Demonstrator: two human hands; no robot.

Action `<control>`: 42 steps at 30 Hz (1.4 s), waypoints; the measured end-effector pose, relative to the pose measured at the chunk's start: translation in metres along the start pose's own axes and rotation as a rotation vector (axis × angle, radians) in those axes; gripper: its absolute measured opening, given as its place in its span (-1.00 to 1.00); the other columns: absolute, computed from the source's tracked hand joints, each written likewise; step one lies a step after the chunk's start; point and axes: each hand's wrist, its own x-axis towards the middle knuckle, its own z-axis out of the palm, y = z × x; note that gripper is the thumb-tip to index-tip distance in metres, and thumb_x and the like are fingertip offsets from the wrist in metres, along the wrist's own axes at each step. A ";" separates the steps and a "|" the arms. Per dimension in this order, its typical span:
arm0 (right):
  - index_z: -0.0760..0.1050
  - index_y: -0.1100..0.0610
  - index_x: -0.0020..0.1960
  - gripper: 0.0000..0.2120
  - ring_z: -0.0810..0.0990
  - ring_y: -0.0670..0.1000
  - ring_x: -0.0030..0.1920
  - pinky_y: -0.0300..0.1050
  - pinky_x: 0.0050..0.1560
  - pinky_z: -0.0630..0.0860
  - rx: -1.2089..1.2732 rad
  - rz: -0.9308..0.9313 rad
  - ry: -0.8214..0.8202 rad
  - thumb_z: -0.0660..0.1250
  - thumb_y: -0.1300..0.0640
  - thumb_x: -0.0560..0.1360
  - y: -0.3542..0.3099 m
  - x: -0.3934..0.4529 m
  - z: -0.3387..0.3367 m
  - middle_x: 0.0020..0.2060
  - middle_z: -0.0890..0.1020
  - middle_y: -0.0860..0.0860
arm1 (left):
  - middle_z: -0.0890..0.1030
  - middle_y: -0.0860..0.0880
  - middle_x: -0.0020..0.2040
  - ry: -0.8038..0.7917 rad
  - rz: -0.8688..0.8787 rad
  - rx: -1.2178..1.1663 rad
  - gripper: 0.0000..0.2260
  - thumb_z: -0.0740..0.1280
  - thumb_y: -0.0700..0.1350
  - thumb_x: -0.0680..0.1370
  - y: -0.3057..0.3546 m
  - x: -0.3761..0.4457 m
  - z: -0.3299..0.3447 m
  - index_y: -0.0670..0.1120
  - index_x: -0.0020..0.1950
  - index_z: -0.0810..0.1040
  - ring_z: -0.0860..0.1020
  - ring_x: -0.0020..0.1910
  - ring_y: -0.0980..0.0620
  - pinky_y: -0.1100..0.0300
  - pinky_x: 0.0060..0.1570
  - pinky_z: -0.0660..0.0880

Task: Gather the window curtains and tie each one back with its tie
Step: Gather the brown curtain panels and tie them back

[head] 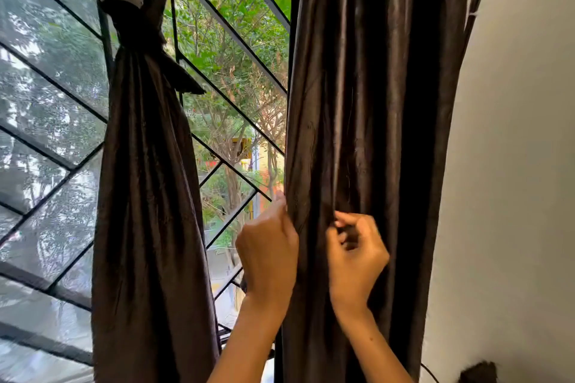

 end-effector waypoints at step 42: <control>0.04 0.13 0.53 -0.07 0.54 0.02 0.21 -0.12 0.25 0.45 -0.029 0.292 -0.203 0.51 -0.03 0.36 0.017 0.034 0.028 0.39 0.38 0.12 | 0.68 0.03 -0.33 0.071 -0.062 -0.337 -0.95 0.45 -0.24 0.42 -0.020 0.007 0.019 -0.11 -0.18 0.69 0.62 -0.36 0.16 0.20 -0.32 0.53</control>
